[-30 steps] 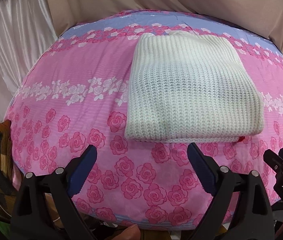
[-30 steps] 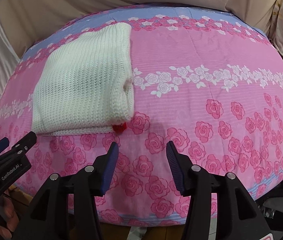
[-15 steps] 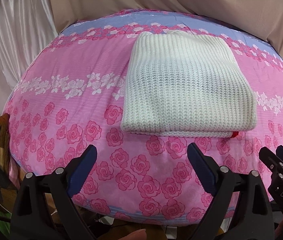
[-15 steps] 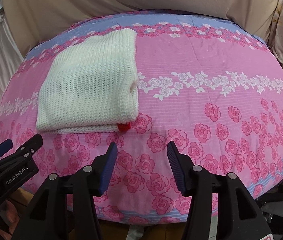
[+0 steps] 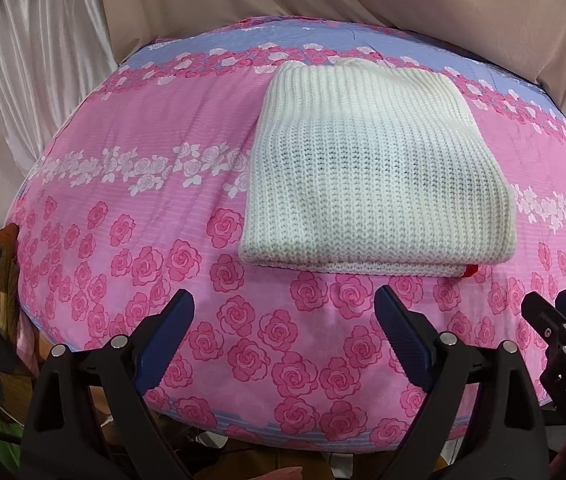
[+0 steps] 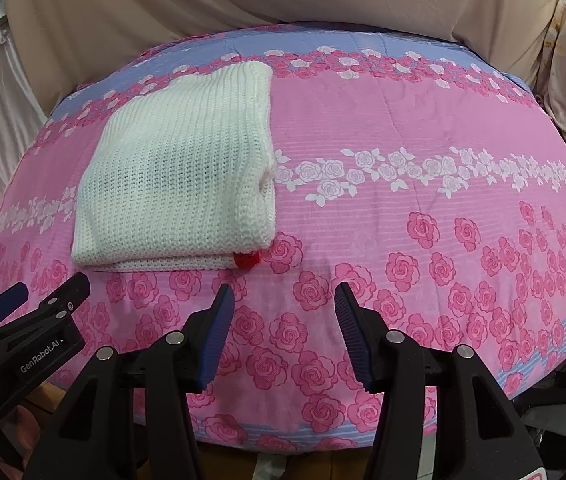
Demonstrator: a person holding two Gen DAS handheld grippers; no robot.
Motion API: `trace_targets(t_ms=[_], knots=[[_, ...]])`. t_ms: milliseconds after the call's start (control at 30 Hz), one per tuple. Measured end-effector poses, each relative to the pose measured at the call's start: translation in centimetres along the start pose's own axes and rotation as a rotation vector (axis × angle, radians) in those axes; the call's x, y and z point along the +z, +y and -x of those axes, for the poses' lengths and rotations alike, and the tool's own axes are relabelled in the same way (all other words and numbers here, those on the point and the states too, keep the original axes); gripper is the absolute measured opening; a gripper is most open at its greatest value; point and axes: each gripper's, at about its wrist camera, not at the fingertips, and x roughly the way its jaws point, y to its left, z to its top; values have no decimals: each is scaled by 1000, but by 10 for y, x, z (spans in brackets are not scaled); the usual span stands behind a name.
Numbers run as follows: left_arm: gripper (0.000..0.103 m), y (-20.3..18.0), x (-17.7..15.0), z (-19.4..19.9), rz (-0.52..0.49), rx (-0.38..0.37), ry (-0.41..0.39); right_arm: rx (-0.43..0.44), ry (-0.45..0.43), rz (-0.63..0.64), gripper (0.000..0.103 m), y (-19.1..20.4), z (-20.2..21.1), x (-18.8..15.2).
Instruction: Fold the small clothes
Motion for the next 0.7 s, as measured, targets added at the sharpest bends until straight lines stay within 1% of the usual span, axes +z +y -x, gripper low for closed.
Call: trace_targets(t_ms=[700], knots=[[89,-6,-5,2,-18,0,-2,0,0,-1,52,3,1,-3]])
